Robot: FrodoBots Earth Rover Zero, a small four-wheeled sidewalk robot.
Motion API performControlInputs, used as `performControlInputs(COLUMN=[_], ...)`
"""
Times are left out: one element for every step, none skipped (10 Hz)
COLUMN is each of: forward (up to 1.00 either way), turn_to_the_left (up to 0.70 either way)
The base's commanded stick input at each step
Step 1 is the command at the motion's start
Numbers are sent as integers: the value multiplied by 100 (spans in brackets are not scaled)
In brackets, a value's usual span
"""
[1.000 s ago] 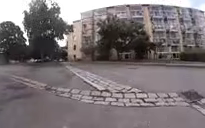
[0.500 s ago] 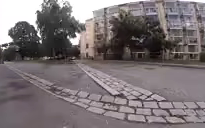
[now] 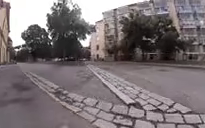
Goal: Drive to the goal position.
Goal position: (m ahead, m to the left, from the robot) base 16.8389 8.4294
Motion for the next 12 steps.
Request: performControlInputs(forward=[70, 70, 70, 70, 70, 70, 70, 70, 70, 70, 70, 70], turn_to_the_left=[0, 0, 0, 0, 0, 0, 0, 0, 0, 0, 0, 0])
